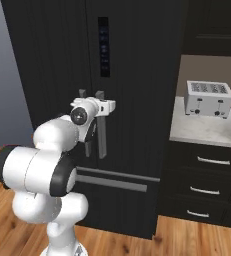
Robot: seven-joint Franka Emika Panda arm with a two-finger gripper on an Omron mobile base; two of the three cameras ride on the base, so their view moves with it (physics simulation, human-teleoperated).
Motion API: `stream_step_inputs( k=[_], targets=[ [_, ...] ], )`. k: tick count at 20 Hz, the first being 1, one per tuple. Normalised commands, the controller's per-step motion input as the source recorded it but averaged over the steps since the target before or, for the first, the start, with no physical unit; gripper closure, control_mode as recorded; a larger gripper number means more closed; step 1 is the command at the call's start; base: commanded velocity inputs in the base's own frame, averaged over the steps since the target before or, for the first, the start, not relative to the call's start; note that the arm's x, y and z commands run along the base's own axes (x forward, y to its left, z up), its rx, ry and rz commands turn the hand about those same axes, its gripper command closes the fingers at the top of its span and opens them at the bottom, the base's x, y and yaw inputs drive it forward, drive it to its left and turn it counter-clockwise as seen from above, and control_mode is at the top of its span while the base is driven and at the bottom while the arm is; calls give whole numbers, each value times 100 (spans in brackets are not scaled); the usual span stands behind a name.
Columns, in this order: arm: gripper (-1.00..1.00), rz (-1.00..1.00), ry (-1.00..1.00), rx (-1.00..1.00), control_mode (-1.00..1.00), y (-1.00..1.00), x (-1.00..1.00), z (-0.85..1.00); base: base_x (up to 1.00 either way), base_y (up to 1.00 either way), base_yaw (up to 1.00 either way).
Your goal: Take the donuts from the fridge and place them on the empty tray on the dining counter.
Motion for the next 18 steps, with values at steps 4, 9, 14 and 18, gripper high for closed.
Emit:
stream_step_inputs(
  k=[4,9,14,18],
  targets=[
    [-100,0,5,0,-100,-7,80,-2,0,0,0],
    [-100,1,19,2,-100,-16,100,0,0,0,0],
    [100,1,23,1,-100,-10,98,0,0,0,0],
    [100,0,21,0,-100,0,38,4,0,0,0]
  ],
)
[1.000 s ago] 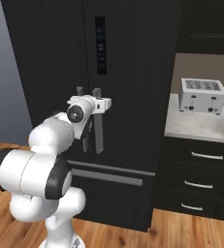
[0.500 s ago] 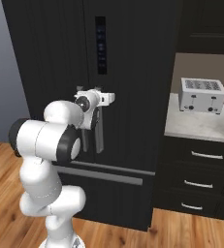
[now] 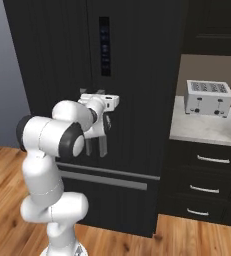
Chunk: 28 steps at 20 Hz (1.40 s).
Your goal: Take the donuts from the fridge and place them on the empty tray on the dining counter.
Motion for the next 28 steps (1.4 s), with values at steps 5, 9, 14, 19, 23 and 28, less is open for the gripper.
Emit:
stream_step_inputs(
  k=[5,9,14,19,23,28],
  targets=[
    [100,0,36,0,-100,0,-17,40,0,0,0],
    [100,0,37,0,-100,-16,-62,39,0,0,0],
    [100,0,23,0,-100,-49,-98,38,0,0,0],
    [100,0,17,0,-100,-87,-100,38,0,0,0],
    [100,0,13,0,-100,-100,-100,35,0,0,0],
    [100,2,8,0,-100,-100,-99,34,0,0,0]
  ],
)
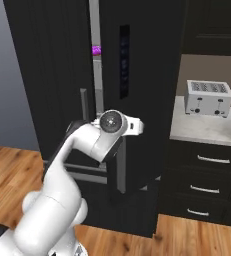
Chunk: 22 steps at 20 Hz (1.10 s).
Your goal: Take the donuts from the fridge and place them on the empty tray on the dining counter.
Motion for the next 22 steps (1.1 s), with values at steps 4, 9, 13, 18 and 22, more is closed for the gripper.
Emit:
stream_step_inputs(
  k=[4,9,13,18,22],
  targets=[
    [-100,4,0,0,-100,-91,-65,26,0,0,0],
    [-100,-2,-16,0,-100,-71,-87,23,0,0,0],
    [-100,-11,-23,-1,-100,-40,-100,54,0,0,0],
    [-100,-3,-3,-23,-100,74,-28,65,0,0,0],
    [-100,-3,4,-41,-100,100,0,47,0,0,0]
  ],
)
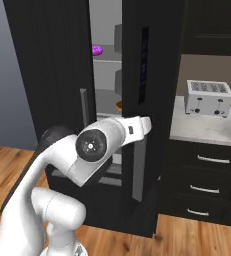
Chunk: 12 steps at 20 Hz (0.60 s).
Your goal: Take the donuts from the fridge and place them on the empty tray on the dining counter.
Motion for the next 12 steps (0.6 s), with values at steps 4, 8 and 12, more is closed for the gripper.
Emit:
stream_step_inputs(
  k=[4,8,12],
  targets=[
    [-100,-9,14,-45,-100,100,8,13,0,0,0],
    [-100,-15,16,-48,-100,70,34,-10,0,0,0],
    [-100,-25,12,-51,-100,11,68,-37,0,0,0]
  ],
)
